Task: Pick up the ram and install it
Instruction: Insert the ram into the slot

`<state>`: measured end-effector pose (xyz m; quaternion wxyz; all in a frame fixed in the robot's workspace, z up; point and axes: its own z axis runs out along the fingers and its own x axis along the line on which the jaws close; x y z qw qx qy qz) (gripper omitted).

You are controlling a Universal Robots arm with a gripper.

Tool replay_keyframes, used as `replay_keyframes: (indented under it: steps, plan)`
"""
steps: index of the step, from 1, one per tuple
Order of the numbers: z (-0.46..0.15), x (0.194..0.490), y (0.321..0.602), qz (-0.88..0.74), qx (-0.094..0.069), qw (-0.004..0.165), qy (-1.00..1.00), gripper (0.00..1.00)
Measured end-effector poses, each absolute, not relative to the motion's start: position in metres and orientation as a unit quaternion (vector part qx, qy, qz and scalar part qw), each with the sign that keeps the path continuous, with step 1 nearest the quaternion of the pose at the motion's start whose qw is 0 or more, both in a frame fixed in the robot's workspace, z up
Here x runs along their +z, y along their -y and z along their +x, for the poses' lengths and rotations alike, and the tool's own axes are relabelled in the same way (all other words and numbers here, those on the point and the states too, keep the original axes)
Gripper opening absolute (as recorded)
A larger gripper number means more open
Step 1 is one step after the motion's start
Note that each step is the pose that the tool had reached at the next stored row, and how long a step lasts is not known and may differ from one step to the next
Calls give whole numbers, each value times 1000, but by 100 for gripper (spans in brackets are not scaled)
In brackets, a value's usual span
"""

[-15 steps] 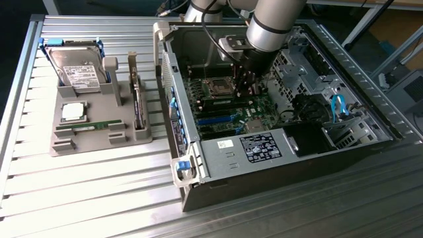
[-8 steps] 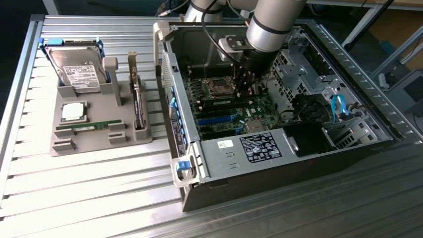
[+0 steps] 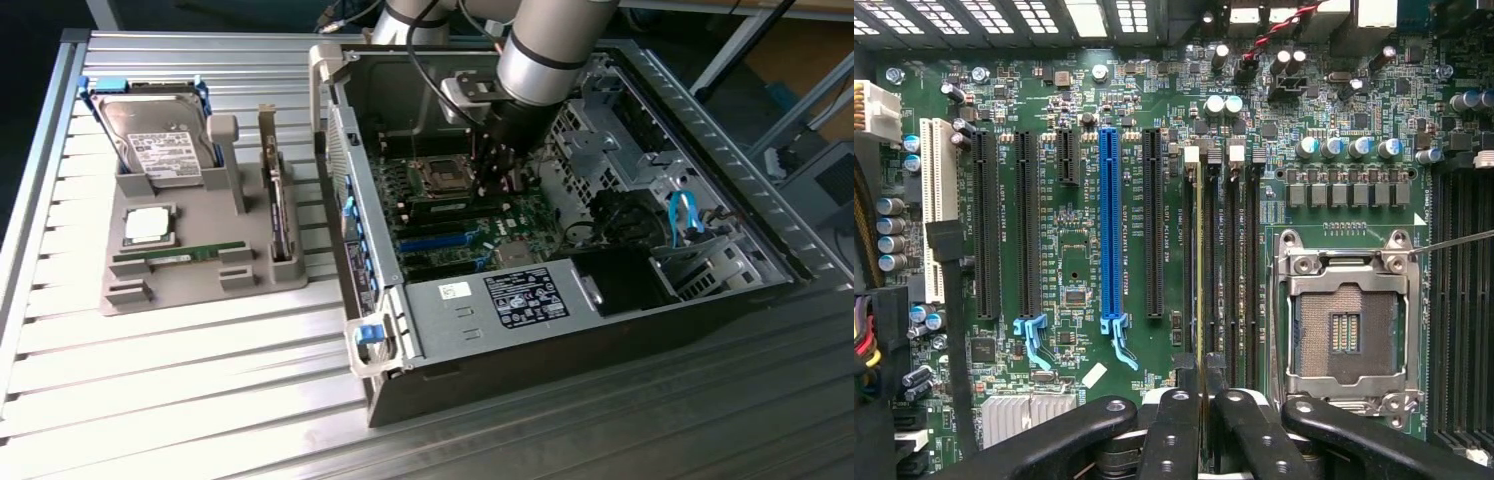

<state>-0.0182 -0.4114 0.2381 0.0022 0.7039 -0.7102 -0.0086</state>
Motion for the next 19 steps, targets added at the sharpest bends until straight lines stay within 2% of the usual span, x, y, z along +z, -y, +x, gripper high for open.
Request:
replay_keyframes:
  steps: [19]
  plan:
    - [-20, 240, 413, 704, -8, 2, 710, 13]
